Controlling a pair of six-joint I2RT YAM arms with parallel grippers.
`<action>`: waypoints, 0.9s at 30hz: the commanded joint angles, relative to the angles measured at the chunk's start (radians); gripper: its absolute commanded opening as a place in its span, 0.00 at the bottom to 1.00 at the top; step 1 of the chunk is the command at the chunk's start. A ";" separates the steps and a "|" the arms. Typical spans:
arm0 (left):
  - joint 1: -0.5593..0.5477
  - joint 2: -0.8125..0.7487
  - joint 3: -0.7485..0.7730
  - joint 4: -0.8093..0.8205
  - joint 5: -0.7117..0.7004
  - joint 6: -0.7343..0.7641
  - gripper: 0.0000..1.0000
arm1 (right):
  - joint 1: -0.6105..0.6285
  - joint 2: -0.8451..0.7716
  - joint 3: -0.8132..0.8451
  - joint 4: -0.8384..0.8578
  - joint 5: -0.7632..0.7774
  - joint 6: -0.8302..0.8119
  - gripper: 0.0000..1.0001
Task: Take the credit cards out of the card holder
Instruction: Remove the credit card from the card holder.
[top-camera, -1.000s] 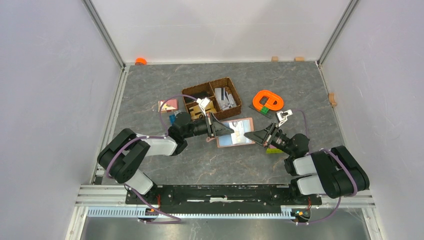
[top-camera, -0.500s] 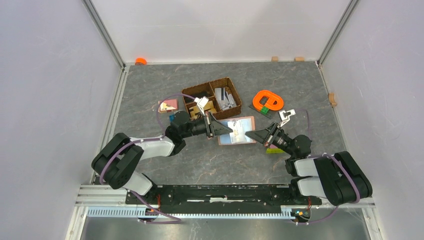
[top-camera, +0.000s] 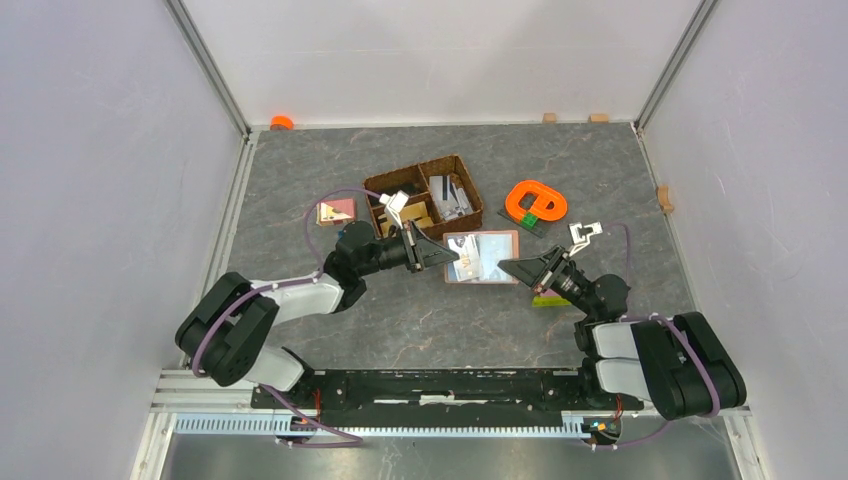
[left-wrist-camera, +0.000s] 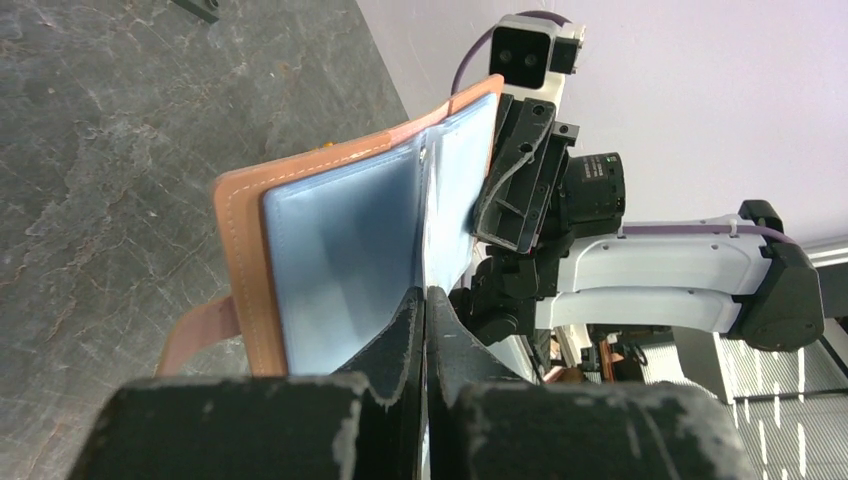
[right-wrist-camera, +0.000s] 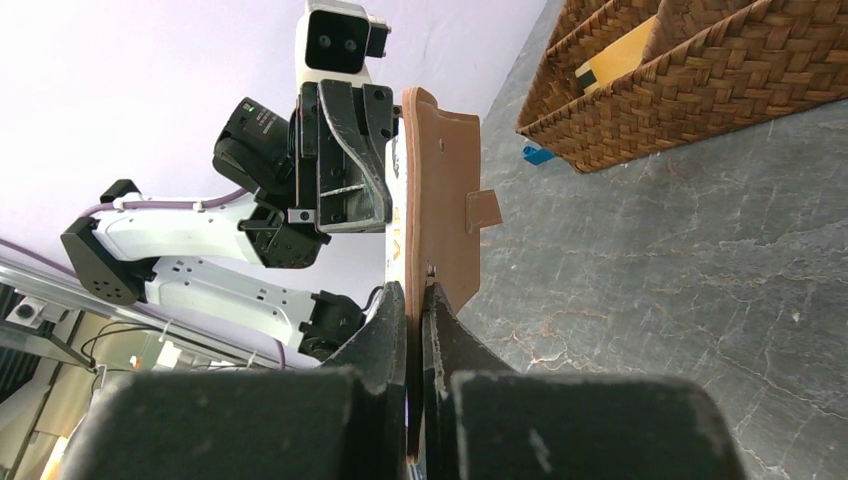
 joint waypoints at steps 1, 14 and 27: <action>0.009 -0.039 -0.010 -0.012 -0.039 0.053 0.02 | -0.017 -0.029 -0.010 0.192 0.014 -0.022 0.00; 0.011 -0.072 -0.015 -0.047 -0.062 0.069 0.02 | -0.049 -0.107 -0.011 0.026 0.033 -0.104 0.00; 0.011 -0.068 -0.007 -0.069 -0.061 0.078 0.02 | -0.065 -0.122 -0.010 -0.037 0.032 -0.131 0.00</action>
